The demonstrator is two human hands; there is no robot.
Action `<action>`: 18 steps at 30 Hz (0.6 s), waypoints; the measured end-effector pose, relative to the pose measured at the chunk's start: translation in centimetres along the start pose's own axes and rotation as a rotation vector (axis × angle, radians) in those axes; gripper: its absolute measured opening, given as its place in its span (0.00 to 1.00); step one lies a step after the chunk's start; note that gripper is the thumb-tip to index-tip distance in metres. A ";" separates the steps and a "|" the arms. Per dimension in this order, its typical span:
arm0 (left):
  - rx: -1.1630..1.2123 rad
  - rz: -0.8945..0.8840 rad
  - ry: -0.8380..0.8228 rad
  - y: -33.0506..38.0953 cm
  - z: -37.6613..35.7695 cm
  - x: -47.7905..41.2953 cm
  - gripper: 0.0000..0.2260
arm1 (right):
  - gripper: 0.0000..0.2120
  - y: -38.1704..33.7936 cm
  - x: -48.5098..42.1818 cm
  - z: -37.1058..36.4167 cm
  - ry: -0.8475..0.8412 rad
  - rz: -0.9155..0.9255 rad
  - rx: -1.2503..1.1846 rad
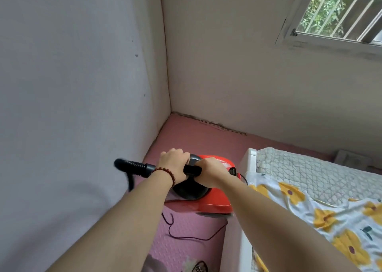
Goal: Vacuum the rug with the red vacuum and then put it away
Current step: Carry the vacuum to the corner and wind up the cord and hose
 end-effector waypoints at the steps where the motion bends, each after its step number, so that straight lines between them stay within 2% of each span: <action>1: 0.020 0.019 0.021 -0.5 0.3 -0.9 0.11 | 0.04 0.8 -0.8 0.1 -0.002 -0.033 -0.027; 4: 0.092 0.114 0.116 -2.5 1.3 -2.6 0.14 | 0.02 3.3 -2.0 0.2 0.023 -0.197 -0.163; 7: 0.221 0.218 0.152 -4.5 2.2 -5.0 0.11 | 0.02 5.0 -3.4 0.3 0.080 -0.399 -0.373; 9: 0.290 0.221 0.157 -5.2 2.5 -6.9 0.08 | 0.03 5.2 -4.5 0.7 0.109 -0.483 -0.515; 16: 0.410 0.195 0.143 -7.6 5.7 -13.4 0.07 | 0.01 3.8 -10.8 3.5 0.146 -0.581 -0.804; 18: 0.423 0.208 0.145 -9.2 6.9 -14.6 0.06 | 0.05 2.9 -12.8 4.3 0.138 -0.590 -0.893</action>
Point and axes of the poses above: each hand's wrist, its own x-axis away from the middle knuckle, its own z-axis out of the back of the hand, y = z × x, the point moved 1 cm from there along -x, towards the middle knuckle, and after that the axes turned 15 degrees about x, right-handed, at the moved point
